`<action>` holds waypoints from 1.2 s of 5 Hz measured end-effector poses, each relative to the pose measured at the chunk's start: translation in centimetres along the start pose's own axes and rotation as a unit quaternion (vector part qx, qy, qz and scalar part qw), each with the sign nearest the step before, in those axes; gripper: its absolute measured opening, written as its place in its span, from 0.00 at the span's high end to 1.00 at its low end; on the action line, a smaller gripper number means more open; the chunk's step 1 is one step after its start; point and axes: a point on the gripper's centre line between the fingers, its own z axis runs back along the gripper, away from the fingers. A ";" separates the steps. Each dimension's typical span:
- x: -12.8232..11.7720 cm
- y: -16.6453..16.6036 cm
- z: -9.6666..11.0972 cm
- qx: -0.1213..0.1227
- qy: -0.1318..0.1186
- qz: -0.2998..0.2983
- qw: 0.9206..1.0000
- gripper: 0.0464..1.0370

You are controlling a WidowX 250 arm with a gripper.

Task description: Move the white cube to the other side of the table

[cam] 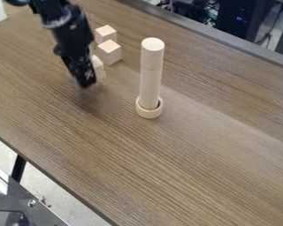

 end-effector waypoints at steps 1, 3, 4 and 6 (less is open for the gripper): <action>1.0 1.1 1.2 0.003 -0.017 0.009 1.000 0.46; 3.0 3.8 1.4 0.011 -0.028 0.026 0.999 0.46; 4.2 5.2 1.9 0.019 -0.038 0.030 0.999 0.46; 5.5 6.9 2.0 0.029 -0.046 0.038 0.998 0.46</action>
